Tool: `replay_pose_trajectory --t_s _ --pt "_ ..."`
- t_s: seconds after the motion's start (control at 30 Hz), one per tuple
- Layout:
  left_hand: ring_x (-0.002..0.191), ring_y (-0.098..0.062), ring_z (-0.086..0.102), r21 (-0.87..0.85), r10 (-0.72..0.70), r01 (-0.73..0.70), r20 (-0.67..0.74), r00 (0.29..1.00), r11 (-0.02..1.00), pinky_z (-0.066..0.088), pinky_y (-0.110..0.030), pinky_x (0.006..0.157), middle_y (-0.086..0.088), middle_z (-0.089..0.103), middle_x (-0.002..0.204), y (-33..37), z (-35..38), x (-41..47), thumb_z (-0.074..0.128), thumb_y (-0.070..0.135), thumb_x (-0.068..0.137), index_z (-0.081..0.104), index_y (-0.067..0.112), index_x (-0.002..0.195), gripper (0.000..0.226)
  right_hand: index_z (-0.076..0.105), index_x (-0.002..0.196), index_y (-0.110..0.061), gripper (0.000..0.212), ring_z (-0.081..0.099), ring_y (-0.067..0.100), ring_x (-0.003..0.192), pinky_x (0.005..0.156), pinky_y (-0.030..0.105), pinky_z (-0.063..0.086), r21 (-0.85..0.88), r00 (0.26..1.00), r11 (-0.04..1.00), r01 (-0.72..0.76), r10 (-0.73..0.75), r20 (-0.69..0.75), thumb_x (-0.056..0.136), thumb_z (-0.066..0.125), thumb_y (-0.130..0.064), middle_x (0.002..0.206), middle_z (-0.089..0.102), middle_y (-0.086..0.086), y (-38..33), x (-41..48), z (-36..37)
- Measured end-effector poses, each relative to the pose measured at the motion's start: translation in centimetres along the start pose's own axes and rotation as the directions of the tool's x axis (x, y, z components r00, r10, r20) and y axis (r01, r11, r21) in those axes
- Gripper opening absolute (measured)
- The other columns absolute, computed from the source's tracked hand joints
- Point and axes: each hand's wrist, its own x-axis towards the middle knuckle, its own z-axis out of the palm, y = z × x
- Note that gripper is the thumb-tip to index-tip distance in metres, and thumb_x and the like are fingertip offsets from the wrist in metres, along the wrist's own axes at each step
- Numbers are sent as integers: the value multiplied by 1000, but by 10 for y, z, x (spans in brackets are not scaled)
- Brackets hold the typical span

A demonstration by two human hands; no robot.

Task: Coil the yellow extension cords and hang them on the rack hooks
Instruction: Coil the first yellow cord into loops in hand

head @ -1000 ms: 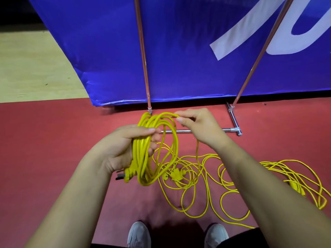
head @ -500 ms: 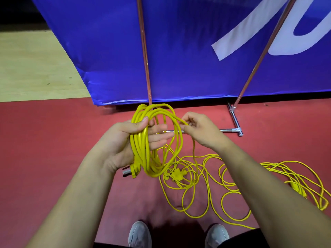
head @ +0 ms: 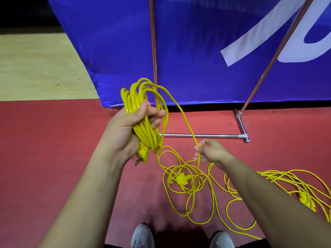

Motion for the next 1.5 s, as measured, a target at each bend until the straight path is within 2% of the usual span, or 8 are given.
replay_pose_trajectory --t_s 0.17,0.3,0.43,0.63,0.9,1.1,1.37,1.5 --pt "87 -31 72 291 -17 36 -67 998 956 57 -29 68 -19 73 92 -5 -7 4 52 13 92 54 12 96 5 60 76 -15 21 33 12 43 46 23 29 -208 957 935 286 -288 23 95 54 -10 54 43 -1 -44 -27 23" --pt "74 -23 72 396 -4 26 -56 998 918 56 -26 65 -11 73 77 -7 -14 2 52 11 94 60 8 100 11 70 77 -9 15 31 9 40 44 21 25 -405 873 808 428 -255 415 88 60 -9 48 43 -2 -86 -69 24" --pt "81 -22 71 579 -129 101 8 992 809 56 -32 77 -20 73 91 -12 -18 -1 55 8 92 56 0 101 12 68 81 -6 17 28 13 46 45 21 24 -210 715 866 453 -213 665 85 58 -19 51 37 3 -107 -100 18" --pt "54 -24 57 470 -294 192 153 943 862 50 -32 56 -15 58 69 -11 -9 -4 60 13 86 55 -1 89 15 69 81 -4 14 34 13 52 55 33 20 186 684 824 536 -553 476 87 58 -12 52 43 1 -113 -91 7" --pt "43 -13 48 82 -218 211 84 972 974 44 -22 46 -9 54 64 1 -4 -2 54 5 84 57 7 86 3 60 84 -11 11 61 22 69 75 39 52 -117 848 897 427 -352 396 95 57 -12 72 61 4 -59 -44 -13" --pt "50 -23 65 337 -408 395 -35 913 855 53 -27 45 -23 69 77 -3 -7 -8 57 7 75 61 0 90 17 64 92 -12 10 25 10 47 52 27 17 98 881 886 454 -462 100 97 55 -12 58 42 1 -74 -45 -14" --pt "51 -23 68 315 -456 435 -8 890 843 55 -27 48 -21 70 70 -4 -3 -10 56 10 76 59 -6 95 24 75 85 -9 7 55 -4 58 59 11 38 -245 716 675 696 -680 159 88 69 -10 61 66 -14 -106 -85 13" --pt "51 -23 67 292 -431 422 -35 902 858 56 -28 49 -20 70 71 -8 -5 -8 58 10 72 61 1 90 20 76 89 -9 7 68 12 81 74 22 50 -273 628 573 773 -751 203 86 70 -12 84 74 0 -120 -109 29"
